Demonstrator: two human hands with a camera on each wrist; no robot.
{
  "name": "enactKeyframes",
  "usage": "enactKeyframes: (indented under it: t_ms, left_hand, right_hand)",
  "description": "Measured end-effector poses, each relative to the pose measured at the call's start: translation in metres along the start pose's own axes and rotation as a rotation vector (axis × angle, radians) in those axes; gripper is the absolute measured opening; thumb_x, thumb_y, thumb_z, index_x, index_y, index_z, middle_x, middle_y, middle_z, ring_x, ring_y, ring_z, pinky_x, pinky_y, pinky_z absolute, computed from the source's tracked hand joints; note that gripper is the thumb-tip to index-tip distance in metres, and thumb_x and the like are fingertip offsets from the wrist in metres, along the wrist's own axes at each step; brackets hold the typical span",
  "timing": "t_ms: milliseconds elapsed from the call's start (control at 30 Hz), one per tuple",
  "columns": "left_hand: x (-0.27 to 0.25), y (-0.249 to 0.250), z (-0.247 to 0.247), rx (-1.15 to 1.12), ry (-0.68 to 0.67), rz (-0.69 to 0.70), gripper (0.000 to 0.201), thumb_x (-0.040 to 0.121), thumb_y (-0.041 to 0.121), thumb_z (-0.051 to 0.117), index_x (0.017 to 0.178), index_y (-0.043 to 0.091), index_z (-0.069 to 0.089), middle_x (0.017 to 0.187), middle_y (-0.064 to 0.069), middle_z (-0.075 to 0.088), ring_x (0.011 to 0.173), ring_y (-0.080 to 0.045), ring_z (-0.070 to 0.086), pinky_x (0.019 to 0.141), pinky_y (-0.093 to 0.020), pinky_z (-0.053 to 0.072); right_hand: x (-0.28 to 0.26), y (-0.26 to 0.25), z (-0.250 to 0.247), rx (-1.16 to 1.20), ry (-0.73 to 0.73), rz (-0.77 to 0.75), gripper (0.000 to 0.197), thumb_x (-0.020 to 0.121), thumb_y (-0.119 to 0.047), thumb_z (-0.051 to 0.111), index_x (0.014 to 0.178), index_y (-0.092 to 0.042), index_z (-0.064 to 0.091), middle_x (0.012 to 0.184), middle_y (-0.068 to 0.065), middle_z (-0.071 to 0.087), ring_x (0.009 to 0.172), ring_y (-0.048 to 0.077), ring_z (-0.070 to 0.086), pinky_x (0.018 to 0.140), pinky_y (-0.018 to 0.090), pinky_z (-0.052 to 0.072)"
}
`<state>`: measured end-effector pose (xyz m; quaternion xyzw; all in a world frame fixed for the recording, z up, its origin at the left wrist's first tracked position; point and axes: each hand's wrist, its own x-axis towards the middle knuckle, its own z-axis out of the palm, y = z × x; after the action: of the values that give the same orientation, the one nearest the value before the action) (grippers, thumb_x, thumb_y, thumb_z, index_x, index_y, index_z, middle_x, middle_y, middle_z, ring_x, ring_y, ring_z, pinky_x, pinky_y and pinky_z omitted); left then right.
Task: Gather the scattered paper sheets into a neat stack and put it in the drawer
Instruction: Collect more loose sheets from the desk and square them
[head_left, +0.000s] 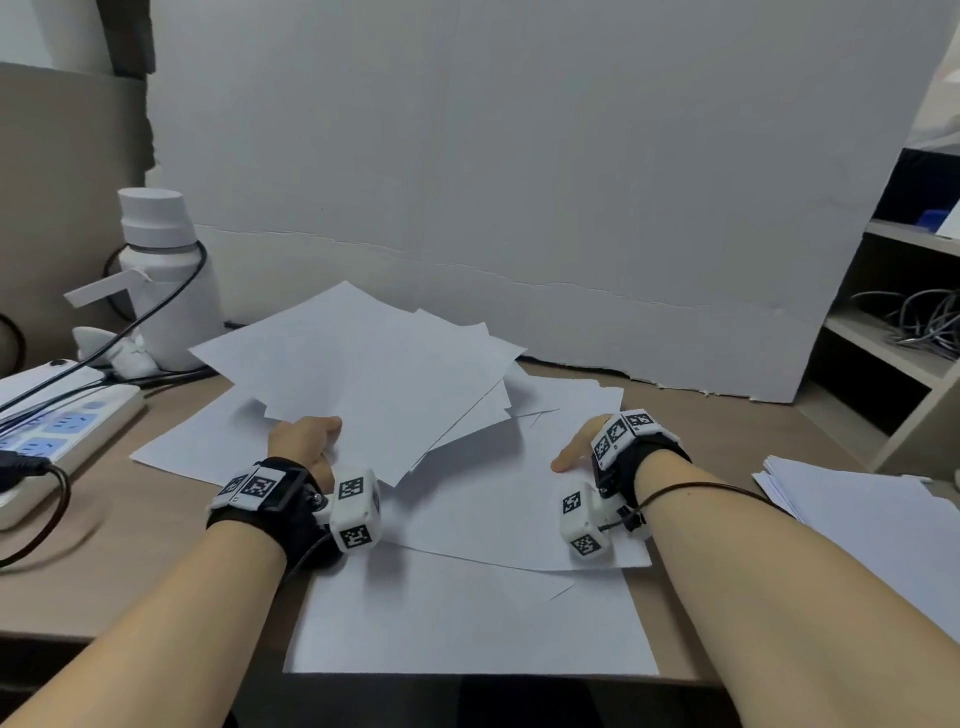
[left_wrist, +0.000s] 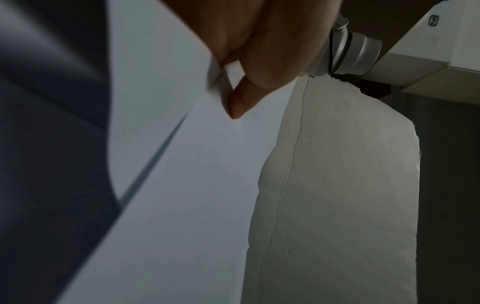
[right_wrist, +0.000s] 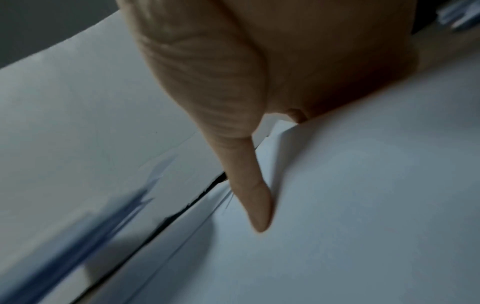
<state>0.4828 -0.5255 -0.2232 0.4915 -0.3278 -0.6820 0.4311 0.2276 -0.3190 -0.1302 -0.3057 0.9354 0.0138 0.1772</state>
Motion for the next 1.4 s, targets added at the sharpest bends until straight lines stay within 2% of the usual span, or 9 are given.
enactKeyframes:
  t_ms: [100, 200, 333, 533, 667, 933, 1133, 1267, 1400]
  left_hand:
    - [0.001, 0.000, -0.003, 0.004, -0.007, -0.002, 0.046, 0.093, -0.001, 0.063, 0.135, -0.012, 0.049, 0.090, -0.009, 0.064, 0.102, -0.024, 0.057, 0.088, -0.029, 0.041]
    - [0.001, 0.001, -0.004, 0.013, -0.009, -0.011, 0.048, 0.093, -0.001, 0.063, 0.137, -0.011, 0.048, 0.088, -0.008, 0.064, 0.101, -0.024, 0.058, 0.086, -0.029, 0.042]
    - [-0.006, 0.001, -0.001, 0.006, -0.031, -0.010, 0.047, 0.094, -0.006, 0.059, 0.138, -0.012, 0.045, 0.081, -0.008, 0.060, 0.087, -0.024, 0.061, 0.052, -0.030, 0.045]
    - [-0.011, 0.004, -0.003, 0.028, -0.037, -0.026, 0.046, 0.094, -0.007, 0.058, 0.138, -0.013, 0.046, 0.085, -0.012, 0.062, 0.070, -0.019, 0.061, 0.048, -0.032, 0.047]
    - [-0.016, 0.013, -0.008, 0.014, -0.080, -0.093, 0.038, 0.094, -0.006, 0.057, 0.131, -0.013, 0.052, 0.101, -0.021, 0.067, 0.076, -0.032, 0.065, 0.058, -0.041, 0.051]
    - [-0.061, 0.032, -0.016, 0.036, -0.159, -0.098, 0.021, 0.104, 0.006, 0.047, 0.086, -0.003, 0.054, 0.046, -0.011, 0.063, 0.035, -0.023, 0.063, 0.068, -0.041, 0.053]
    - [-0.011, 0.036, -0.028, 0.055, -0.070, -0.078, 0.029, 0.096, 0.002, 0.057, 0.123, -0.006, 0.058, 0.098, -0.019, 0.073, 0.071, -0.033, 0.072, 0.064, -0.045, 0.056]
    - [0.025, 0.026, -0.029, 0.194, 0.009, -0.044, 0.043, 0.086, 0.006, 0.066, 0.127, -0.006, 0.056, 0.116, -0.016, 0.063, 0.075, -0.036, 0.065, 0.059, -0.044, 0.057]
    - [-0.021, 0.028, -0.019, 0.417, 0.084, 0.045, 0.045, 0.090, 0.009, 0.064, 0.131, -0.006, 0.056, 0.104, -0.013, 0.057, 0.042, -0.028, 0.059, 0.055, -0.039, 0.044]
  right_hand:
    - [-0.001, 0.009, -0.005, 0.211, -0.004, 0.028, 0.051, 0.081, -0.040, 0.076, 0.119, -0.009, 0.060, 0.129, 0.010, 0.059, 0.114, 0.031, 0.058, 0.102, 0.041, 0.046]
    - [0.003, 0.015, -0.002, 0.441, -0.003, 0.006, 0.039, 0.076, -0.036, 0.081, 0.101, -0.012, 0.063, 0.111, 0.007, 0.067, 0.085, 0.025, 0.061, 0.076, 0.032, 0.051]
    - [0.005, 0.011, 0.009, 0.602, -0.151, -0.047, 0.043, 0.068, -0.050, 0.084, 0.098, -0.021, 0.074, 0.071, -0.007, 0.071, 0.051, 0.011, 0.060, 0.045, 0.021, 0.044]
    - [0.032, -0.013, 0.039, 0.743, -0.203, -0.060, 0.086, 0.041, -0.053, 0.091, 0.112, -0.008, 0.070, 0.101, 0.009, 0.075, 0.093, 0.031, 0.072, 0.089, 0.043, 0.057]
    - [0.020, -0.020, 0.036, 0.696, -0.123, -0.076, 0.052, 0.081, -0.031, 0.078, 0.117, 0.001, 0.063, 0.115, 0.015, 0.069, 0.106, 0.032, 0.067, 0.094, 0.038, 0.053]
    - [0.035, 0.045, 0.012, 0.915, -0.054, -0.073, 0.043, 0.071, -0.016, 0.083, 0.108, 0.000, 0.069, 0.102, 0.016, 0.075, 0.096, 0.037, 0.071, 0.094, 0.052, 0.053]
    - [0.049, 0.123, -0.004, 1.079, -0.039, -0.042, 0.082, 0.037, -0.021, 0.096, 0.113, -0.006, 0.068, 0.104, 0.014, 0.075, 0.095, 0.040, 0.071, 0.094, 0.057, 0.052]
    - [0.018, 0.148, -0.026, 1.207, 0.039, -0.030, 0.049, 0.071, -0.014, 0.080, 0.117, -0.002, 0.067, 0.106, 0.018, 0.074, 0.098, 0.042, 0.070, 0.096, 0.059, 0.049]
    - [-0.028, 0.157, -0.056, 1.341, 0.190, -0.022, 0.025, 0.089, -0.006, 0.066, 0.114, 0.000, 0.066, 0.107, 0.020, 0.072, 0.097, 0.040, 0.069, 0.090, 0.057, 0.053]
